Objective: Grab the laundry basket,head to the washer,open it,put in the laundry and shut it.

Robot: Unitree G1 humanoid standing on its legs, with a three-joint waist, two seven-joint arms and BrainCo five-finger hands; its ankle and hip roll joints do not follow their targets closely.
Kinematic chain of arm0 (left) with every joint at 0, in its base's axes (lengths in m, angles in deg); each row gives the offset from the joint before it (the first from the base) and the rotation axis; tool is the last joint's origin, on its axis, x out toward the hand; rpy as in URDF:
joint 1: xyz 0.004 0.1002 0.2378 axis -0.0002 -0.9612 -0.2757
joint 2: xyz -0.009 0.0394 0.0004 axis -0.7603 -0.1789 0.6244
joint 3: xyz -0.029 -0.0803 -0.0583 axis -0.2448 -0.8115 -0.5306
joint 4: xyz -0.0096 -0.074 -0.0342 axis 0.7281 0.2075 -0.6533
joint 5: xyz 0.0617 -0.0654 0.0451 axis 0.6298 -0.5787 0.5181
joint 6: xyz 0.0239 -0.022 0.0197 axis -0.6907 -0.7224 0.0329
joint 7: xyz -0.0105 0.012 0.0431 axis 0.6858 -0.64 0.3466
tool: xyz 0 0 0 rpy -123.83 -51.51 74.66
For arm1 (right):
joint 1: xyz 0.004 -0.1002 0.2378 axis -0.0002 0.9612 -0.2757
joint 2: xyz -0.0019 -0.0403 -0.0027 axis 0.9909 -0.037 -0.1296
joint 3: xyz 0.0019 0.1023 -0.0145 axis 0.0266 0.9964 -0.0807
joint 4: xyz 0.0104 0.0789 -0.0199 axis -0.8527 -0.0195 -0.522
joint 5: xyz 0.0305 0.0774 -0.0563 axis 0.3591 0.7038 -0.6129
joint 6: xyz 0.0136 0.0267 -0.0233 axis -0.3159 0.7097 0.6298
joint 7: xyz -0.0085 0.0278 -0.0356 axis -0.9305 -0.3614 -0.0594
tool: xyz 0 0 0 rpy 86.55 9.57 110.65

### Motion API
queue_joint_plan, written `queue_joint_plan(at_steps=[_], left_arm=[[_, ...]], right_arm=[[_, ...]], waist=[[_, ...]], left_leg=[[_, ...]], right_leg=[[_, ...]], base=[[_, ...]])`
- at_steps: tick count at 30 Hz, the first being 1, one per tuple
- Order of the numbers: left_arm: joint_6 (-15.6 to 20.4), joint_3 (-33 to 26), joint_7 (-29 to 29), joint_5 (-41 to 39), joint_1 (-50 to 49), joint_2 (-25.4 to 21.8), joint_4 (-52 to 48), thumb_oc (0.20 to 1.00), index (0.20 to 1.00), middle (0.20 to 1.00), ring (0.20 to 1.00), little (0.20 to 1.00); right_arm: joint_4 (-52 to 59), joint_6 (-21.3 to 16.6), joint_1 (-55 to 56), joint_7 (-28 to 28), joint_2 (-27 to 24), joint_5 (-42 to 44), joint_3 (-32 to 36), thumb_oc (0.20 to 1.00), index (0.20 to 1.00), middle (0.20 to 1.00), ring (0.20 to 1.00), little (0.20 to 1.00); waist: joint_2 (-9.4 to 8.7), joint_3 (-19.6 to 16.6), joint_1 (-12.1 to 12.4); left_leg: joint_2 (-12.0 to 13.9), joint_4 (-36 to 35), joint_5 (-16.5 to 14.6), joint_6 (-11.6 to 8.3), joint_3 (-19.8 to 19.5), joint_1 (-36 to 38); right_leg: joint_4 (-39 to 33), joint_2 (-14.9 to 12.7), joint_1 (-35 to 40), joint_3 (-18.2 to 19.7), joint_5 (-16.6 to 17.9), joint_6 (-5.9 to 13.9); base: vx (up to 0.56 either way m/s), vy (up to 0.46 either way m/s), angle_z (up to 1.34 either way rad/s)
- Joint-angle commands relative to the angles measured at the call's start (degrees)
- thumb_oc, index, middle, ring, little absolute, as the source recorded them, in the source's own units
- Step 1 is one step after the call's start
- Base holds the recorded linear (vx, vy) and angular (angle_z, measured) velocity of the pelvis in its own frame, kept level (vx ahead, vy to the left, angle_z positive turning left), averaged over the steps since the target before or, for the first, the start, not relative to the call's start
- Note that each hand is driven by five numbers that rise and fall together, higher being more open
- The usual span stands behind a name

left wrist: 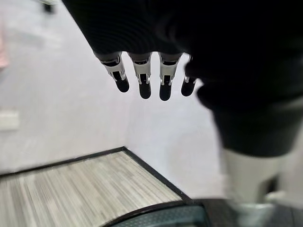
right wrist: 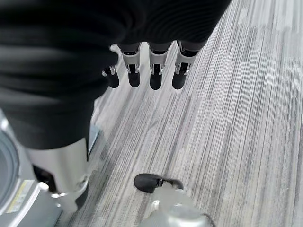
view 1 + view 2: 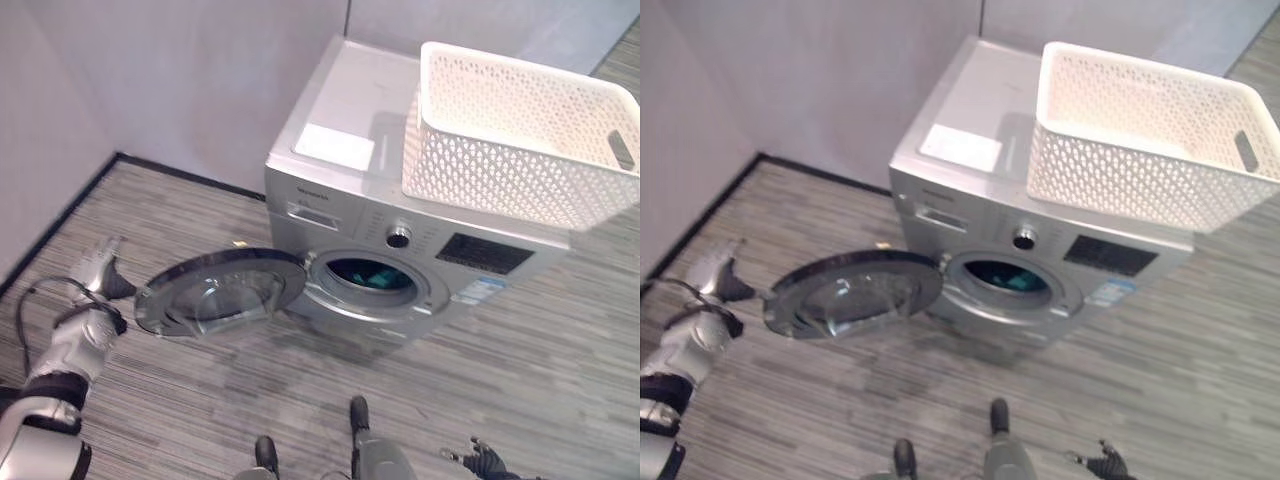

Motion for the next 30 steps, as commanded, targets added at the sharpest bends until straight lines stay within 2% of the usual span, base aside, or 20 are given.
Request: queue_joint_plan(at_steps=[1, 4, 7, 11, 12, 13, 15, 16, 17, 20, 23, 26, 30], left_arm=[[1.4, -0.6, 0.1, -7.1, 3.9, -1.8, 0.2, 1.000, 1.000, 1.000, 1.000, 1.000], [1.3, -1.4, 4.7, -14.8, 6.7, -0.1, 6.8, 1.000, 1.000, 1.000, 1.000, 1.000], [1.1, -0.6, 6.4, -14.7, 7.4, 1.7, 9.6, 1.000, 1.000, 1.000, 1.000, 1.000], [0.2, -0.8, 7.5, -13.7, 4.6, 7.9, 11.2, 1.000, 1.000, 1.000, 1.000, 1.000], [0.2, 0.1, 9.7, -13.5, 1.7, 12.4, 10.0, 1.000, 1.000, 1.000, 1.000, 1.000], [0.4, 0.9, 10.8, -13.3, -0.1, 14.8, 8.7, 1.000, 1.000, 1.000, 1.000, 1.000], [1.5, 2.9, 13.5, -18.5, -8.2, 22.7, -2.5, 1.000, 1.000, 1.000, 1.000, 1.000], [1.5, 3.6, 14.4, -20.1, -10.4, 24.0, -6.2, 1.000, 1.000, 1.000, 1.000, 1.000], [1.5, 3.6, 14.4, -20.1, -10.5, 24.0, -6.3, 1.000, 1.000, 1.000, 1.000, 1.000], [2.0, 8.5, 19.1, -23.5, -17.7, 27.4, -16.0, 1.000, 1.000, 1.000, 1.000, 1.000], [0.8, 11.9, 21.4, -27.1, -22.0, 29.9, -22.9, 1.000, 1.000, 1.000, 1.000, 1.000], [-0.5, 20.8, 26.8, -28.2, -22.8, 31.4, -33.8, 1.000, 1.000, 1.000, 1.000, 1.000], [0.4, 24.4, 28.5, -25.6, -21.3, 32.1, -35.1, 1.000, 1.000, 1.000, 1.000, 1.000]], right_arm=[[0.3, -0.1, -0.9, -0.4, -2.8, 0.4, -1.9, 1.000, 1.000, 1.000, 1.000, 1.000], [2.9, 0.3, -1.1, -1.5, -3.3, 0.0, -4.0, 1.000, 1.000, 1.000, 1.000, 1.000], [6.0, 0.1, -0.9, -2.0, -3.8, 0.0, -4.7, 1.000, 1.000, 1.000, 1.000, 1.000], [7.4, 0.2, -0.8, -1.9, -3.8, -0.4, -5.1, 1.000, 1.000, 1.000, 1.000, 1.000], [7.8, 0.4, -1.0, -1.9, -4.0, -0.7, -5.1, 1.000, 1.000, 1.000, 1.000, 1.000], [7.9, 0.5, -1.2, -2.0, -4.2, -0.9, -4.9, 1.000, 1.000, 1.000, 1.000, 1.000], [8.3, 0.8, -0.4, -2.0, -4.6, -1.1, -3.2, 1.000, 1.000, 1.000, 1.000, 1.000], [8.3, 0.8, -0.1, -2.2, -4.7, -1.1, -2.6, 1.000, 1.000, 1.000, 1.000, 1.000], [8.3, 0.8, 0.0, -2.2, -4.7, -1.2, -2.6, 1.000, 1.000, 1.000, 1.000, 1.000], [7.0, 1.3, 0.7, -2.7, -4.5, -1.7, -1.5, 1.000, 1.000, 1.000, 1.000, 1.000], [5.3, 2.0, 0.1, -3.2, -4.1, -2.2, -1.5, 1.000, 1.000, 1.000, 1.000, 1.000], [3.1, 2.3, -1.3, -3.1, -3.3, -2.6, -2.6, 1.000, 1.000, 1.000, 1.000, 1.000], [2.8, 1.8, -2.0, -2.7, -2.6, -2.0, -3.6, 1.000, 1.000, 1.000, 1.000, 1.000]], waist=[[2.32, 1.6, -0.2], [1.09, 2.5, -0.5], [-0.32, 2.8, -1.1], [-1.44, 2.7, -1.2], [-1.53, 2.5, -1.1], [-1.36, 2.5, -0.9], [-0.15, 2.6, -0.2], [0.09, 2.3, 0.0], [0.11, 2.3, 0.0], [1.18, 1.5, 0.8], [2.00, 0.6, 1.5], [3.35, -0.7, 2.0], [4.05, -1.7, 2.0]], left_leg=[[2.6, 1.0, -0.6, -1.64, -2.7, -2.4], [3.1, 0.6, -0.2, -1.68, -2.3, -2.8], [3.7, 0.4, -0.2, -1.80, -1.8, -2.8], [4.0, 0.2, -0.2, -1.85, -1.3, -2.3], [3.9, 0.2, -0.4, -1.79, -1.2, -1.8], [3.8, 0.2, -0.6, -1.72, -1.2, -1.6], [3.5, 0.4, -1.0, -1.52, -1.8, -0.8], [3.3, 0.5, -1.0, -1.45, -2.0, -1.0], [3.3, 0.5, -1.0, -1.46, -2.0, -1.0], [3.0, 0.5, -1.2, -1.41, -2.8, -0.3], [2.9, 0.4, -1.2, -1.43, -3.5, 0.3], [2.9, 0.1, -0.9, -1.75, -4.7, 0.8], [3.1, 0.1, -0.7, -2.11, -5.0, 1.3]], right_leg=[[4.1, -2.9, 1.9, 1.0, -5.7, 2.66], [3.9, -2.2, 0.9, 1.5, -4.7, 2.66], [3.7, -1.7, 0.3, 1.9, -4.2, 2.66], [3.5, -1.4, 0.3, 2.3, -4.4, 2.66], [3.4, -1.4, 0.5, 2.3, -4.9, 2.66], [3.4, -1.5, 0.7, 2.3, -5.3, 2.66], [3.3, -1.8, 1.8, 1.6, -6.9, 2.39], [3.3, -2.0, 1.8, 1.3, -7.0, 2.31], [3.3, -2.0, 1.8, 1.3, -7.0, 2.31], [2.6, -2.5, 3.4, -0.1, -7.9, 2.08], [2.0, -2.8, 4.8, -1.0, -8.6, 1.72], [1.4, -2.9, 6.8, -2.2, -9.8, 1.18], [0.8, -2.8, 8.0, -2.4, -10.4, 0.74]], base=[[-0.01, 0.012, -0.04], [0.01, 0.012, -0.07], [0.02, 0.002, -0.23], [0.03, 0.002, -0.09], [0.03, 0.011, -0.10], [0.03, 0.020, -0.15], [0.01, 0.005, -0.05], [0.01, -0.008, 0.11], [0.01, -0.019, 0.25], [0.03, -0.031, 0.32], [0.03, -0.069, 0.19], [0.00, -0.089, 0.27], [-0.03, -0.075, 0.03]])
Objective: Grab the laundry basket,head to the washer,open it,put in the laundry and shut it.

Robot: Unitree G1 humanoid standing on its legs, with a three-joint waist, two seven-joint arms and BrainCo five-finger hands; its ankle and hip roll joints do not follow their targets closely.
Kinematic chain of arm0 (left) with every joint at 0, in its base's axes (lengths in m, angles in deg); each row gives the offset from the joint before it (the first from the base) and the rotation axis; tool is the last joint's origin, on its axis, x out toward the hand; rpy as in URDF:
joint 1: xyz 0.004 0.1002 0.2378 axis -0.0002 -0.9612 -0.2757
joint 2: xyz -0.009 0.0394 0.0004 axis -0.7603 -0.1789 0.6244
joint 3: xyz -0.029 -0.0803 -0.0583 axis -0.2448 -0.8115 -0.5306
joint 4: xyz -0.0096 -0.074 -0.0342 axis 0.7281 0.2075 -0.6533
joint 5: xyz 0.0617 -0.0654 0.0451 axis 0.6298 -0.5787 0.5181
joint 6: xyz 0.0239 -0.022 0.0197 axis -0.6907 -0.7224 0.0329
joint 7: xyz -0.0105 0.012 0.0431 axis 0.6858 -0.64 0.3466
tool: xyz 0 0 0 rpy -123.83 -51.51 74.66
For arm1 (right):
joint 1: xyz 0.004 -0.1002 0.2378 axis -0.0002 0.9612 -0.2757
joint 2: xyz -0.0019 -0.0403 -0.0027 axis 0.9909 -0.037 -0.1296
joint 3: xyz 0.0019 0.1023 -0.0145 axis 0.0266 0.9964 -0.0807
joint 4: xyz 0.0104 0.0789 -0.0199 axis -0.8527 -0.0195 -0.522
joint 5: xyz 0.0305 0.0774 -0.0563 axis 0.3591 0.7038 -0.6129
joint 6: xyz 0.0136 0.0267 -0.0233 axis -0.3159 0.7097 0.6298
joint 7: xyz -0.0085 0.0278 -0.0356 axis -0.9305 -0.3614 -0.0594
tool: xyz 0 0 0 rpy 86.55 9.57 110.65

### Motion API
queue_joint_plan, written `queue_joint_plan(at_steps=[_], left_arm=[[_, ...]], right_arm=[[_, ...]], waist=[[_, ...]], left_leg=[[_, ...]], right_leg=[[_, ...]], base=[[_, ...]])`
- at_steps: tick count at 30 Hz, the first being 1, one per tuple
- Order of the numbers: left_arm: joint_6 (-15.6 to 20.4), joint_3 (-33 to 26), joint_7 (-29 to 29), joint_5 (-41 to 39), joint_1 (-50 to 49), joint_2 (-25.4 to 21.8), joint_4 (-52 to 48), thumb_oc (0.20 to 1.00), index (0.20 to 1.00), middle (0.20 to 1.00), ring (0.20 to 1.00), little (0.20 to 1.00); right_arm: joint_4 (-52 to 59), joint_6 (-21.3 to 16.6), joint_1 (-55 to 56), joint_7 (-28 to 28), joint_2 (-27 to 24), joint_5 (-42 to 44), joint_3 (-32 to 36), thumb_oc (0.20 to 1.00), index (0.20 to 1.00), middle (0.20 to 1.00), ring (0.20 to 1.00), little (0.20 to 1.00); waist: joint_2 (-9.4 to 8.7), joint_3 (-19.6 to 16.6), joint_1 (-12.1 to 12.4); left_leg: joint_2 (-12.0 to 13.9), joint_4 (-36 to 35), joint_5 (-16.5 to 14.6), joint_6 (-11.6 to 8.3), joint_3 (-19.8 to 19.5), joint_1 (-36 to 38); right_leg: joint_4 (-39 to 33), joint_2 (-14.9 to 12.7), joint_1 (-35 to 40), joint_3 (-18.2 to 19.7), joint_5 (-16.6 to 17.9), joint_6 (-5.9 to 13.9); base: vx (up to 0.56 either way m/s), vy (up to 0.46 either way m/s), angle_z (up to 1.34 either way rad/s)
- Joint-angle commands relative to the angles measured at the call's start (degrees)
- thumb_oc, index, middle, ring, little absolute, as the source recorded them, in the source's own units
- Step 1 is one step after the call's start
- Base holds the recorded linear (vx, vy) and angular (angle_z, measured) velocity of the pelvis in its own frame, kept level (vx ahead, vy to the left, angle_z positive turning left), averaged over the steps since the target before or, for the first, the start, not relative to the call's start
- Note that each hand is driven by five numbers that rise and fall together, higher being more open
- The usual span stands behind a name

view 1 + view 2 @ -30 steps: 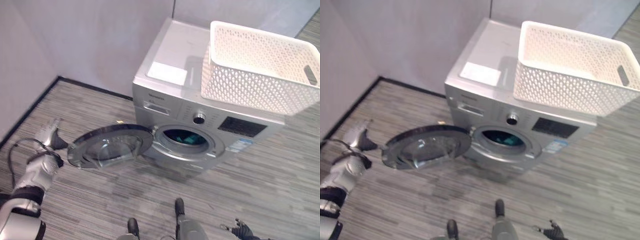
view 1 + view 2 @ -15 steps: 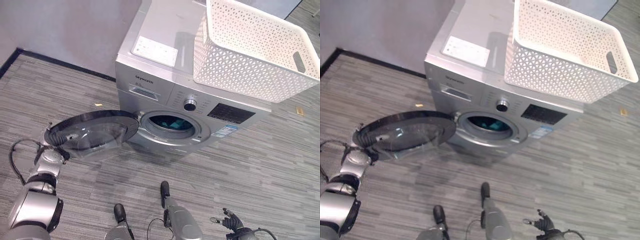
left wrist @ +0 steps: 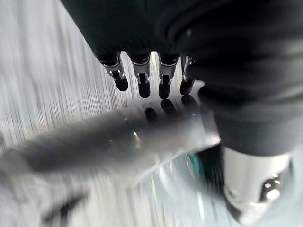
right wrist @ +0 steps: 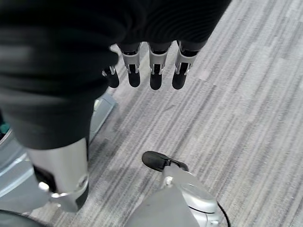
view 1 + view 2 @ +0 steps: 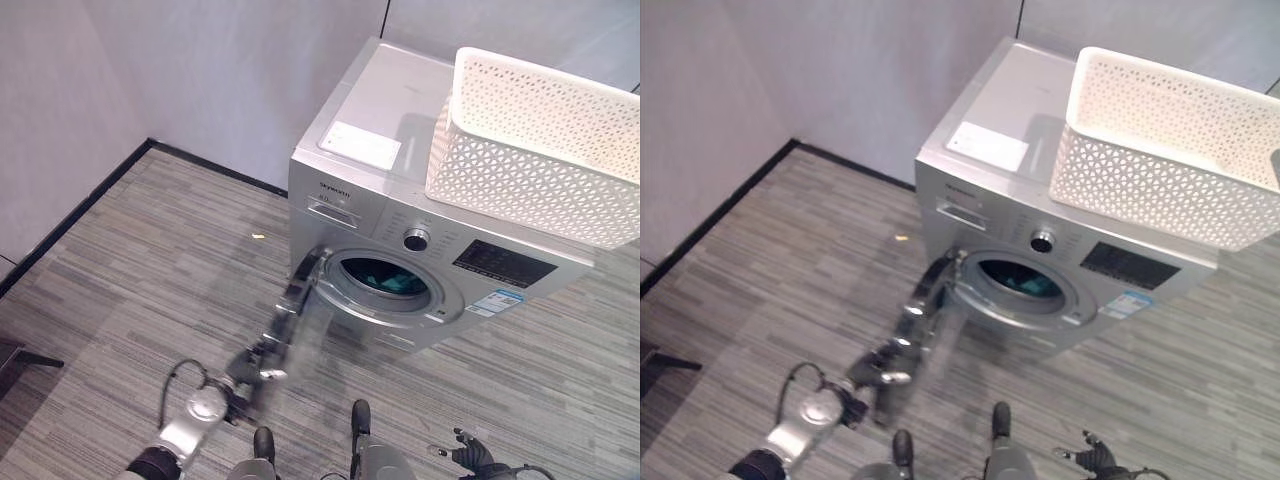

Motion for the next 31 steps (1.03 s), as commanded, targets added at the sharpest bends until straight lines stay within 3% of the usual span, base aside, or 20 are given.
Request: queue_joint_plan(at_steps=[1, 12, 20, 25, 28, 31], left_arm=[[4.3, 1.0, 4.2, 2.9, 8.5, 8.2, -0.6, 1.000, 1.000, 1.000, 1.000, 1.000], [4.1, -7.3, 0.7, 4.0, 2.6, 8.6, 6.2, 1.000, 1.000, 1.000, 1.000, 1.000], [3.9, -7.0, -0.3, 9.0, 3.5, 10.3, 12.0, 1.000, 1.000, 1.000, 1.000, 1.000], [3.6, -8.4, -2.4, 13.9, 5.1, 12.8, 23.1, 1.000, 1.000, 1.000, 1.000, 1.000], [2.7, -11.7, -6.9, 20.6, 5.6, 14.0, 36.2, 1.000, 1.000, 1.000, 1.000, 1.000], [2.6, -14.3, -8.5, 22.8, 4.7, 13.4, 40.6, 1.000, 1.000, 1.000, 1.000, 1.000]], right_arm=[[-1.5, -0.6, -2.0, 0.3, -2.4, 0.3, -2.0, 1.000, 1.000, 1.000, 1.000, 1.000], [-9.4, 0.8, 0.2, 0.1, -0.5, 2.1, 0.9, 1.000, 1.000, 1.000, 1.000, 1.000], [-12.0, 1.3, 1.1, 0.1, -0.1, 3.1, 1.8, 1.000, 1.000, 1.000, 1.000, 1.000], [-13.0, 1.4, 0.5, 0.7, 0.0, 3.4, 2.2, 1.000, 1.000, 1.000, 1.000, 1.000], [-14.6, 1.7, -0.3, 1.2, 0.5, 3.2, 2.4, 1.000, 1.000, 1.000, 1.000, 1.000], [-14.9, 1.8, -0.4, 1.2, 0.9, 2.9, 2.3, 1.000, 1.000, 1.000, 1.000, 1.000]], waist=[[3.23, -0.3, -2.0], [5.50, -3.2, -2.6], [6.37, -3.6, -3.6], [6.78, -3.9, -4.2], [6.72, -5.0, -4.4], [6.68, -5.5, -4.2]], left_leg=[[3.0, 0.8, -1.9, -1.35, -3.1, -1.8], [4.4, 1.1, -1.6, -2.31, -2.4, 1.1], [4.9, 0.9, -1.6, -2.49, -2.0, 2.0], [5.1, 1.0, -1.7, -2.66, -1.5, 2.5], [5.3, 0.9, -1.9, -2.85, -1.0, 3.4], [5.4, 0.9, -2.0, -2.96, -0.9, 3.9]], right_leg=[[2.0, -1.8, 2.7, -0.5, -3.1, 3.77], [1.0, -0.6, 6.2, -0.2, -4.6, 2.42], [0.8, -0.1, 6.7, 0.7, -5.0, 2.08], [0.7, 0.1, 7.1, 1.0, -5.2, 1.96], [0.6, 0.3, 7.8, 1.0, -5.6, 1.80], [0.7, 0.3, 8.3, 0.9, -5.8, 1.72]], base=[[-0.03, -0.065, -0.01], [0.00, -0.050, -0.03], [0.00, -0.007, -0.01], [0.00, -0.001, -0.01], [0.02, -0.007, -0.13], [0.02, -0.006, -0.08]])
